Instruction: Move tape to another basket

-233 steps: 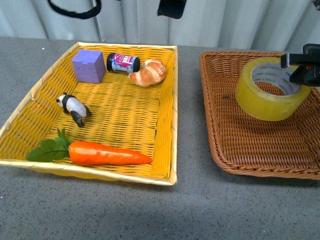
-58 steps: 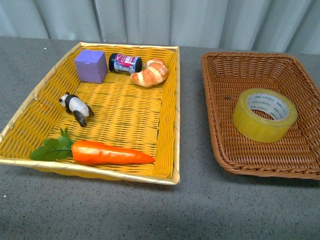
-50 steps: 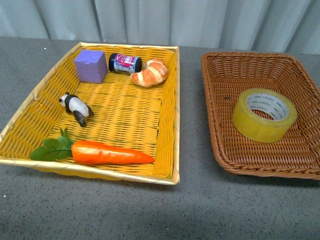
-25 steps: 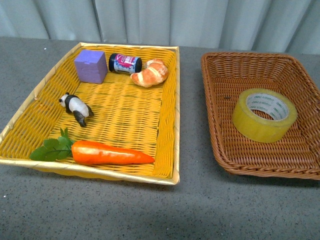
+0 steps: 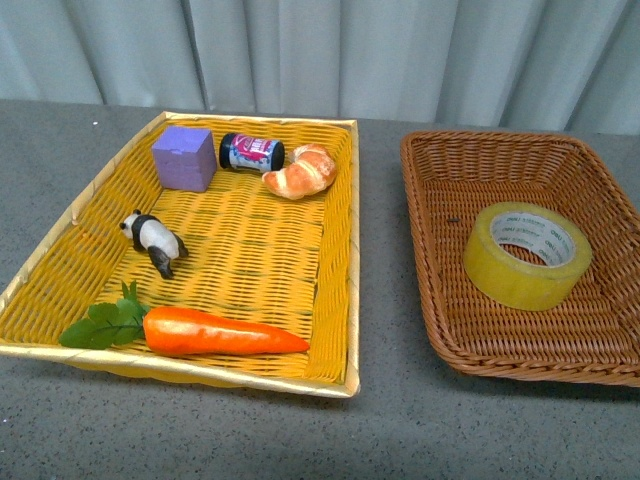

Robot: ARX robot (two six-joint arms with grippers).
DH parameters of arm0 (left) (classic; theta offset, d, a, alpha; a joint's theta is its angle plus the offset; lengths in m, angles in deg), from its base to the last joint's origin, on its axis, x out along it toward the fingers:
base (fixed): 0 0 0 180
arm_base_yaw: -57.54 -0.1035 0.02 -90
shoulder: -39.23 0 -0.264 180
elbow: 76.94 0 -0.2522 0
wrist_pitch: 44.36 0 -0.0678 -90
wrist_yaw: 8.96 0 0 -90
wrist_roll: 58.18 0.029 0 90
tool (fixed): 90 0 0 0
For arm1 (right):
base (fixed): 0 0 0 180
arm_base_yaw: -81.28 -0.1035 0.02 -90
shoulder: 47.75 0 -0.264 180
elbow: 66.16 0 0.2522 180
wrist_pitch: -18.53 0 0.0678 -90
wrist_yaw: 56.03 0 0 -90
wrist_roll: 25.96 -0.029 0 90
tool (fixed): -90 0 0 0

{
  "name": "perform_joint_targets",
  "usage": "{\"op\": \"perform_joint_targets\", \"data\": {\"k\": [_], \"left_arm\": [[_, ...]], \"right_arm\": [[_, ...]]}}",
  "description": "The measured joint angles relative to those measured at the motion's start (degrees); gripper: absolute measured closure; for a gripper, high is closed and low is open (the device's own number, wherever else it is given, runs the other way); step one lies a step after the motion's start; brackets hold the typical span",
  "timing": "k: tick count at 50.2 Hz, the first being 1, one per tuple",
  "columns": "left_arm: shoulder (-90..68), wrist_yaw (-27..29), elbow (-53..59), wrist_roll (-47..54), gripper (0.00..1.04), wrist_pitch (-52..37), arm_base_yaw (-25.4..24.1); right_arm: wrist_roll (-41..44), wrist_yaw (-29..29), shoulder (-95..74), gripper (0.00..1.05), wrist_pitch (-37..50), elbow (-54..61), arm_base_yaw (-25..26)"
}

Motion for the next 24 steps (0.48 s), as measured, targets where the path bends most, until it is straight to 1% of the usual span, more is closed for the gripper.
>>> {"op": "perform_joint_targets", "data": {"k": [2, 6, 24], "left_arm": [[0.0, 0.0, 0.0, 0.0, 0.07, 0.0, 0.0], [0.0, 0.0, 0.0, 0.0, 0.06, 0.0, 0.0], [0.0, 0.0, 0.0, 0.0, 0.06, 0.0, 0.0]], "right_arm": [[0.0, 0.0, 0.0, 0.07, 0.0, 0.0, 0.0], [0.0, 0.0, 0.0, 0.10, 0.0, 0.0, 0.0], [0.0, 0.0, 0.0, 0.09, 0.0, 0.0, 0.0]]}}
